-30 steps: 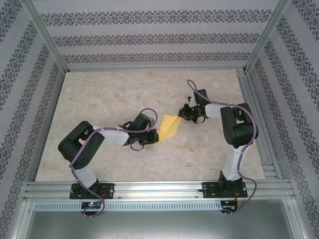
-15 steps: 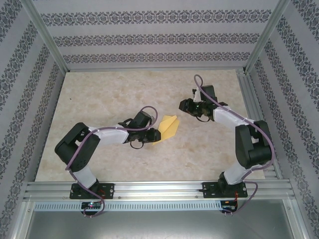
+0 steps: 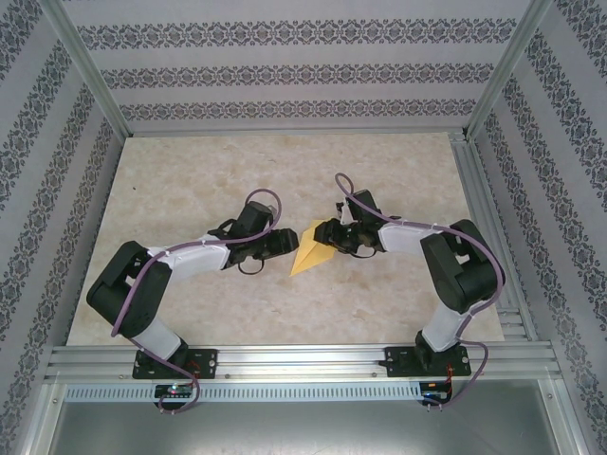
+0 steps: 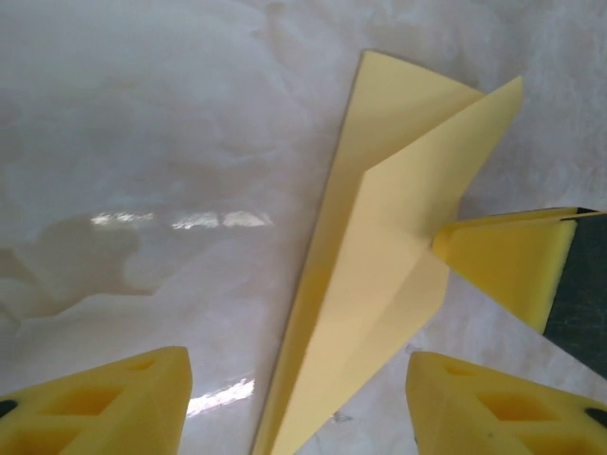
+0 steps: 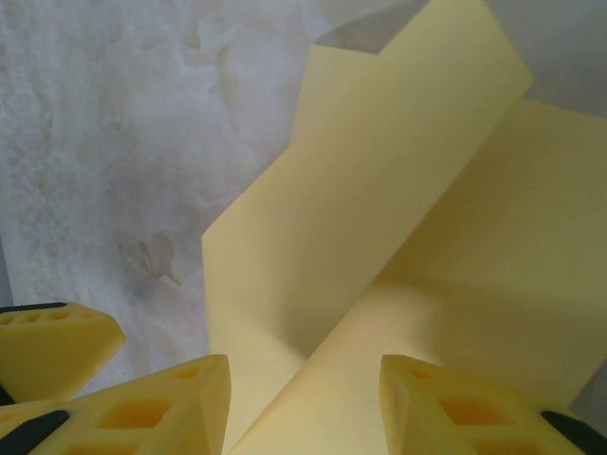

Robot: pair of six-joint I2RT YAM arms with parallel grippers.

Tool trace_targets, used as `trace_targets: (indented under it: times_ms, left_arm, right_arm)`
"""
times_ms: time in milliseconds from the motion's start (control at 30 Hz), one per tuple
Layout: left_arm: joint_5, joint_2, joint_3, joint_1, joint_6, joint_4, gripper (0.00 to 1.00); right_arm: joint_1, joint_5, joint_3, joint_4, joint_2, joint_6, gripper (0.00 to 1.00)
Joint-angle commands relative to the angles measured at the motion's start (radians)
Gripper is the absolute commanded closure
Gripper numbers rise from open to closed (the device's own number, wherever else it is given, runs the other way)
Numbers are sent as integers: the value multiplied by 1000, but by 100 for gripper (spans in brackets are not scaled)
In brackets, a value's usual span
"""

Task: Fold a paper plane with a square sheet of paper (pick it up from the middle)
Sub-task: Turn over the paper at the center of the table.

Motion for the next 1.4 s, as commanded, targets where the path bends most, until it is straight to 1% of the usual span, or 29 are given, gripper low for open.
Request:
trace_targets:
  times_ms: [0,133,267,333,400,467,500,533,667,800,900,1033,1167,1267,1367]
  left_arm:
    - [29,-6,-30,27,-42,74,35]
    - [55,-5,-49,48,-54,99,30]
    - [80,-4,-64,70,-59,118,25]
    - [92,-9,-70,80,-59,123,22]
    - [105,-18,-81,94,-58,134,19]
    - [118,-37,-96,109,-56,147,15]
    - [131,-50,-105,120,-56,155,12]
    - [147,-61,-112,130,-56,166,10]
    - [305,-95,-103,172,-55,209,0]
    - [389,-128,-70,186,-56,210,0]
    - [455,-150,-63,189,-90,283,0]
    - [502,-161,-48,190,-111,353,0]
    - [544,-147,-55,189,-196,504,1]
    - [565,-134,-54,188,-236,582,7]
    - [582,-113,-46,188,-273,648,19]
  right_arm:
    - [10,-25,30,86,27,43,56]
    - [15,-35,36,128,55,67,60]
    - [18,-37,47,163,89,88,67]
    - [19,-43,53,187,103,102,74]
    - [21,-59,55,226,109,119,86]
    - [21,-64,48,259,95,126,94]
    - [20,-69,47,272,83,123,96]
    - [18,-79,46,282,71,121,97]
    - [-4,-171,47,349,15,130,98]
    - [-41,-276,47,441,-34,181,98]
    - [-71,-334,45,523,-67,256,98]
    - [-86,-399,60,593,-89,337,97]
    - [-84,-438,64,659,-102,408,96]
    - [-80,-465,64,729,-99,463,95]
    - [-71,-494,66,778,-83,518,94]
